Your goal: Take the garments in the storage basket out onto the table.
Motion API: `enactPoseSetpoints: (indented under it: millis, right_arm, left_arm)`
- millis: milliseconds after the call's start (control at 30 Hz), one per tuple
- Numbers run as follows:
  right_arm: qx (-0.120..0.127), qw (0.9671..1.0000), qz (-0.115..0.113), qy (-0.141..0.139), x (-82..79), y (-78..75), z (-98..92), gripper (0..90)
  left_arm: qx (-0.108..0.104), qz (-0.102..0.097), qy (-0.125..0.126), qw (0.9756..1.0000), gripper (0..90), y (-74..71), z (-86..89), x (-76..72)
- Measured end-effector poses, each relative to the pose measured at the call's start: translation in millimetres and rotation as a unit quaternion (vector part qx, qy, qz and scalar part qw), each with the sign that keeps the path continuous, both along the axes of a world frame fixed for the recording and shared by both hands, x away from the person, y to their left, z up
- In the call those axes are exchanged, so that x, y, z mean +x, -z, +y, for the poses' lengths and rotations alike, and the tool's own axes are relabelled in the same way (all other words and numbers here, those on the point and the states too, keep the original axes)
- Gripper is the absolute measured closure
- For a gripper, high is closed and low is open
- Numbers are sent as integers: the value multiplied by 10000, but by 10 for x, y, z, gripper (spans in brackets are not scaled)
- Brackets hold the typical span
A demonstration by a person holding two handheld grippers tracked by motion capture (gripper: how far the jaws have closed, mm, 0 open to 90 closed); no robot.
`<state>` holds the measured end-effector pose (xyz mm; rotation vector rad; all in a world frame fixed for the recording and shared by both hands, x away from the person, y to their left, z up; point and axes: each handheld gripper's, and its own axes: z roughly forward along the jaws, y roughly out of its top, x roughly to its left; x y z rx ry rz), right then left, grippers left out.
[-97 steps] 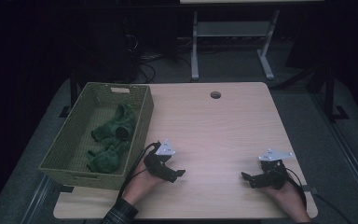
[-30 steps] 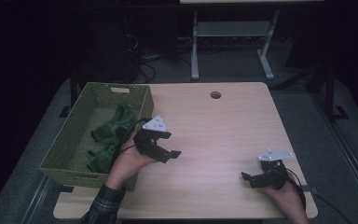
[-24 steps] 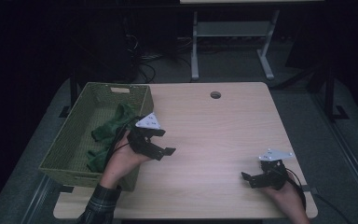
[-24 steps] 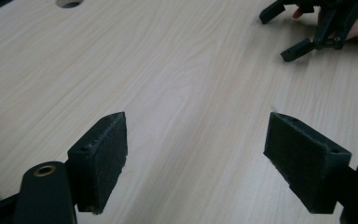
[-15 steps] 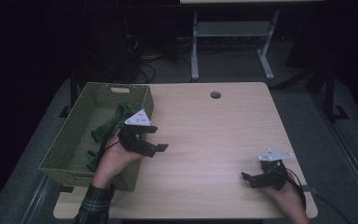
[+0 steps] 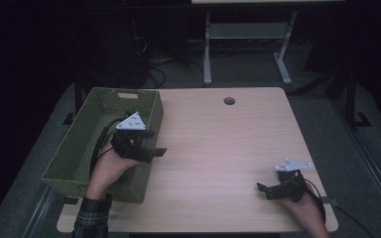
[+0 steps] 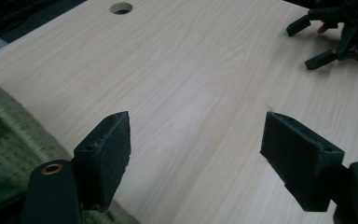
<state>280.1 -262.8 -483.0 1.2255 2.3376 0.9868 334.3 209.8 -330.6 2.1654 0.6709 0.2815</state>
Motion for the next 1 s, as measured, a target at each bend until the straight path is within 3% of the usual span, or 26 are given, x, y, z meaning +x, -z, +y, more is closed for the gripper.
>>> enactPoseSetpoints:
  millis: [433, 633, 1000]
  right_arm:
    - [-2, 10000, -2, -1, 0, 0, 0, 22]
    - [-2, 10000, -2, -1, 0, 0, 0, 22]
    - [-2, 10000, 1, -1, 0, 0, 0, 22]
  left_arm:
    - [-26, -76, -533, 9985, 298, -66, 387, -4]
    - [43, -60, -657, 9978, 334, -72, 518, -2]
    - [226, -12, -1118, 9935, 383, -44, 794, 2]
